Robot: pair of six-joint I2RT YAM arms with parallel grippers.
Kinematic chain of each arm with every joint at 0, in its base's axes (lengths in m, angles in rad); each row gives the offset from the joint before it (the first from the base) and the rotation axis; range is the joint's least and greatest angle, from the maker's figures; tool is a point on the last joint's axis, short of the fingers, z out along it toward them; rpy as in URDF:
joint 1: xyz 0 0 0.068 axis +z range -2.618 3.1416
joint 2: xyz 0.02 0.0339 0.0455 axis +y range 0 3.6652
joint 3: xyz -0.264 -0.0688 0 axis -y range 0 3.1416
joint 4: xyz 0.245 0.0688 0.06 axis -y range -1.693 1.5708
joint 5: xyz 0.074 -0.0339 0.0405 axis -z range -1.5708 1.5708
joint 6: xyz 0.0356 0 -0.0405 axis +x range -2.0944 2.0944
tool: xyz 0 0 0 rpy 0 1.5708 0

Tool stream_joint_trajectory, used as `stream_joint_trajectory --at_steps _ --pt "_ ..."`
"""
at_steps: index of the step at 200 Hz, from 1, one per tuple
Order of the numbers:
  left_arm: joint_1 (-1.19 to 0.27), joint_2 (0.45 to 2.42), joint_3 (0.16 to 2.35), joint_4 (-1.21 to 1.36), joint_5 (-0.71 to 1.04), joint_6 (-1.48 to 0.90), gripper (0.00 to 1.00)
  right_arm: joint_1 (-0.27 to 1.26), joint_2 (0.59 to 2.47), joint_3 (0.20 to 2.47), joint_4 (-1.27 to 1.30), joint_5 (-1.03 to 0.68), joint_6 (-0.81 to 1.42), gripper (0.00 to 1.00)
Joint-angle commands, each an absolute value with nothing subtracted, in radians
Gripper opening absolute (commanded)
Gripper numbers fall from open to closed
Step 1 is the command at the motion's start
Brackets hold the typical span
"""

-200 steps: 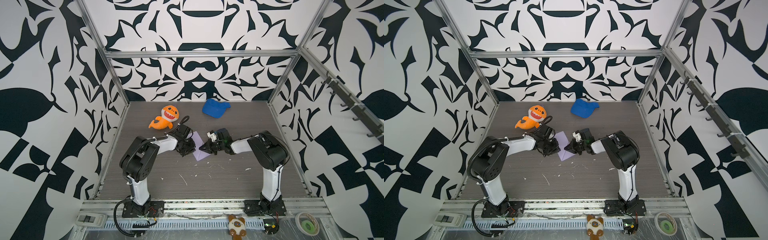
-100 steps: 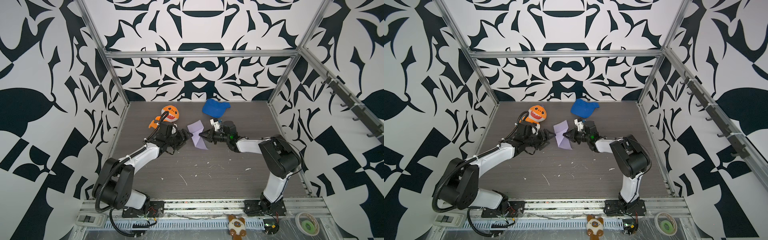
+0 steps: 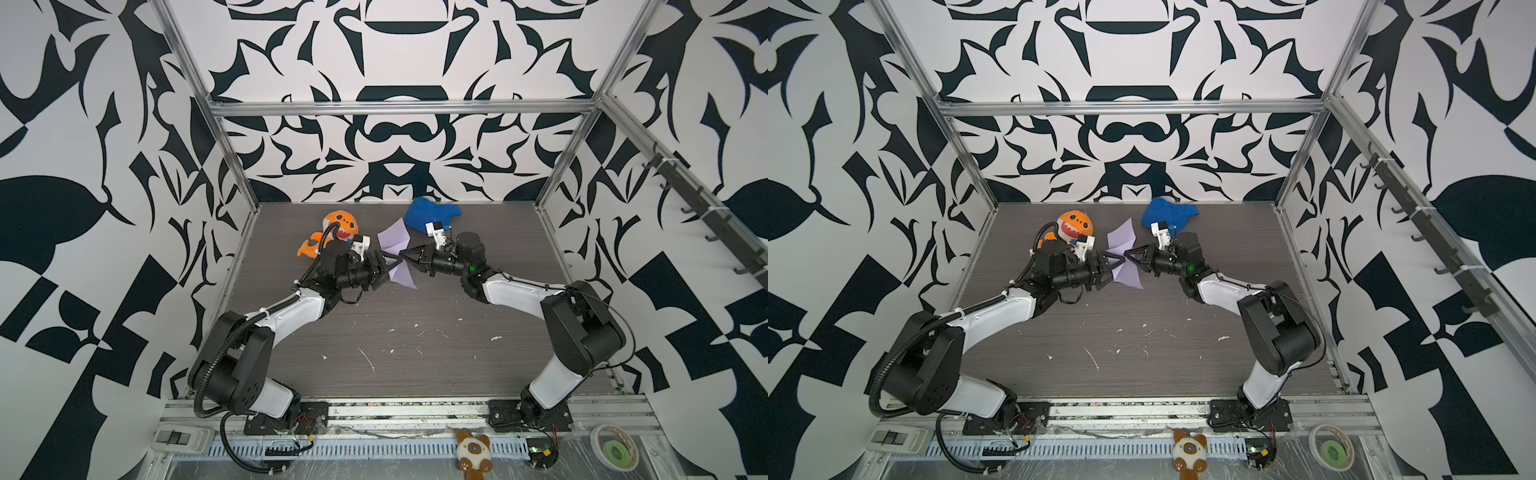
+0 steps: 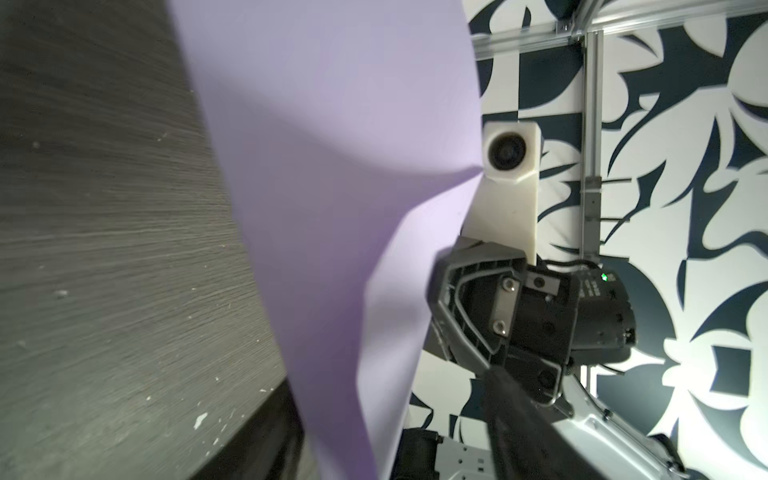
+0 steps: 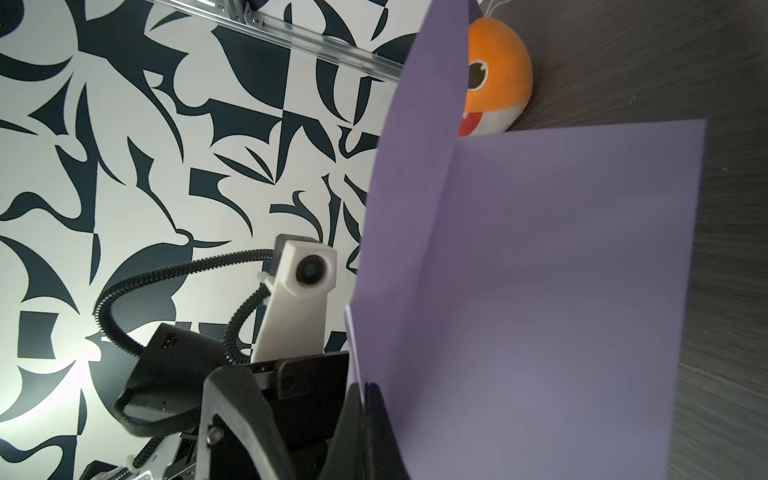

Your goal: Fold a paper plane with a square sheet of paper (pick it up from the middle)

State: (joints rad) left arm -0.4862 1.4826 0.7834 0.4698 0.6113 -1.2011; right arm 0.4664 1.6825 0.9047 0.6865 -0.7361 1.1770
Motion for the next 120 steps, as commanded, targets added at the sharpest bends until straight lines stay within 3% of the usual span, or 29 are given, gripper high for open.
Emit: stream_joint_trajectory --at_steps 1,120 --pt "-0.49 1.492 0.802 0.554 0.646 -1.221 0.59 0.467 1.646 0.944 0.689 -0.739 1.182 0.0" --pt "-0.48 1.468 0.79 0.479 0.592 -1.204 0.22 0.463 1.652 0.942 0.687 -0.739 1.18 0.0"
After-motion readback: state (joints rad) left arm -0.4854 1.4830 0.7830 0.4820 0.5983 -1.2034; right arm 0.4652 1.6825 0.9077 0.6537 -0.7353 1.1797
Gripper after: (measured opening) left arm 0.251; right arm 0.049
